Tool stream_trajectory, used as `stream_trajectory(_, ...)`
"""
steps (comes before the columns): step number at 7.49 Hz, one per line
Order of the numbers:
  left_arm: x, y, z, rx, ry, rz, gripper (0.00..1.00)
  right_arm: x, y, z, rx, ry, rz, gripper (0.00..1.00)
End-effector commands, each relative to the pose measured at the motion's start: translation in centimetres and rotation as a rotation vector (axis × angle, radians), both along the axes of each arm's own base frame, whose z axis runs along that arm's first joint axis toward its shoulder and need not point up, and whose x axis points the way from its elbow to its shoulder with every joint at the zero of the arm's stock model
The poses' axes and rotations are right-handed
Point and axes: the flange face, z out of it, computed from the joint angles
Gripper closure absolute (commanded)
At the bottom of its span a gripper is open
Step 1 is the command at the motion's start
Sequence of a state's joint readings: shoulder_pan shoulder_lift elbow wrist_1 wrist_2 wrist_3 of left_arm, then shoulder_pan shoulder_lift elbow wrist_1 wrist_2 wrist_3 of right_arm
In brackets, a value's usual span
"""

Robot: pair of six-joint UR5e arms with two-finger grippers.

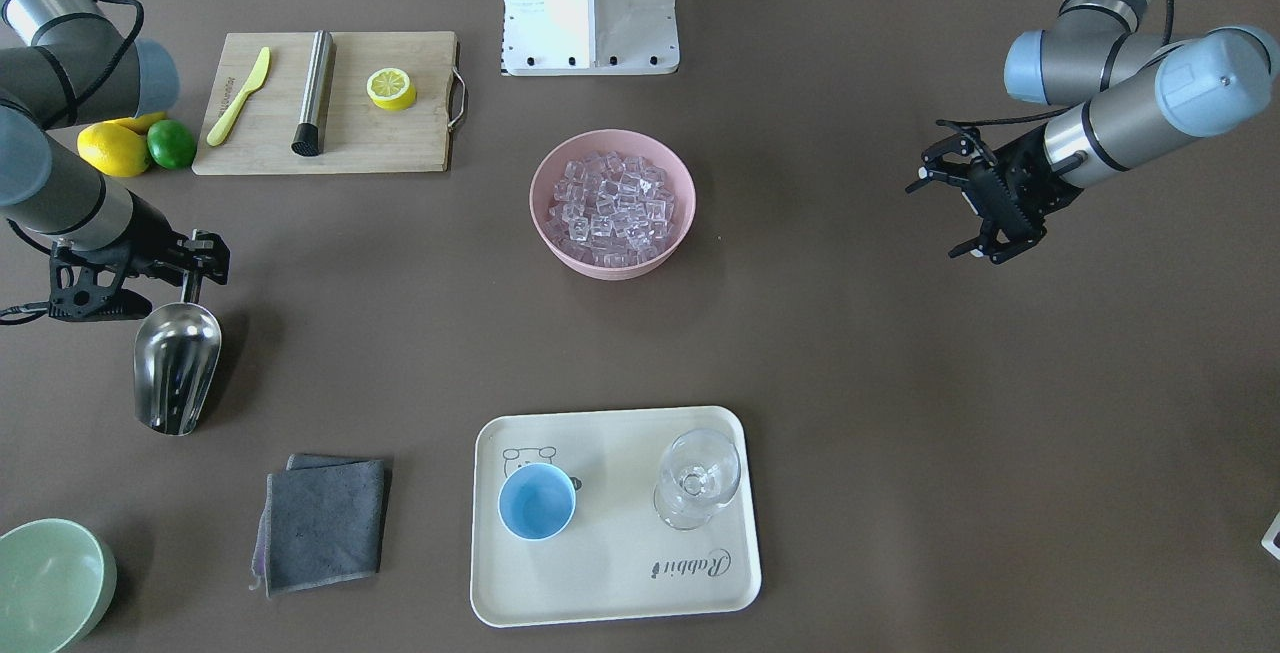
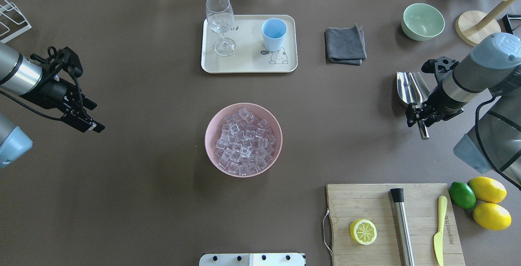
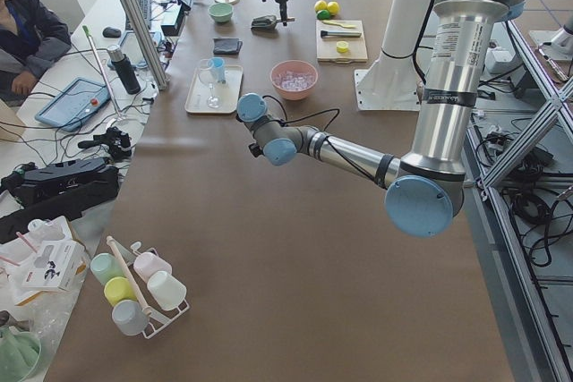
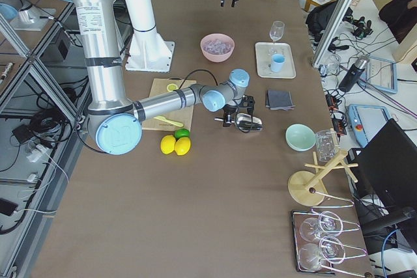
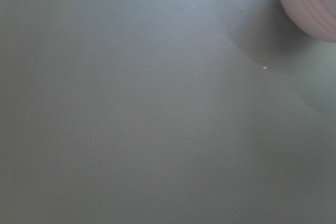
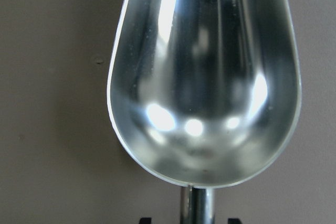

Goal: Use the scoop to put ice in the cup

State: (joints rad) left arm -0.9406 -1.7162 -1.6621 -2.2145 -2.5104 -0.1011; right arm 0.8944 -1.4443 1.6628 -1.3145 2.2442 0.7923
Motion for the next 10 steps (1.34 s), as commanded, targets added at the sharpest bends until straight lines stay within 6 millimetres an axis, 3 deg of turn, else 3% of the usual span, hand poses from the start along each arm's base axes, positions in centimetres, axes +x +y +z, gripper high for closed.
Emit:
stream_trajectory(1,4.4,2.2,-3.5,0.154,0.092,0.043,0.02,-0.1,-0.1,-0.1,0.001,0.000,0.002,1.00)
stream_trajectory(2,5.8,2.4,-5.1,0.183,0.113,0.061,0.02,0.4,0.3,0.0,0.003,0.002,0.002,1.00)
stream_trajectory(3,7.6,2.5,-6.9,0.224,0.123,0.057,0.02,1.5,1.0,-1.2,0.024,-0.009,0.003,1.00)
stream_trajectory(6,14.7,8.2,-8.7,0.418,0.205,0.007,0.02,9.0,1.1,-9.0,0.197,0.075,-0.073,1.00)
stream_trajectory(8,16.6,10.5,-9.8,0.490,0.268,-0.007,0.02,9.8,0.8,-11.3,0.303,0.065,-0.112,1.00)
stream_trajectory(10,18.7,9.4,-8.4,0.668,0.252,0.027,0.02,10.3,1.6,-14.3,0.488,0.036,-0.238,1.00)
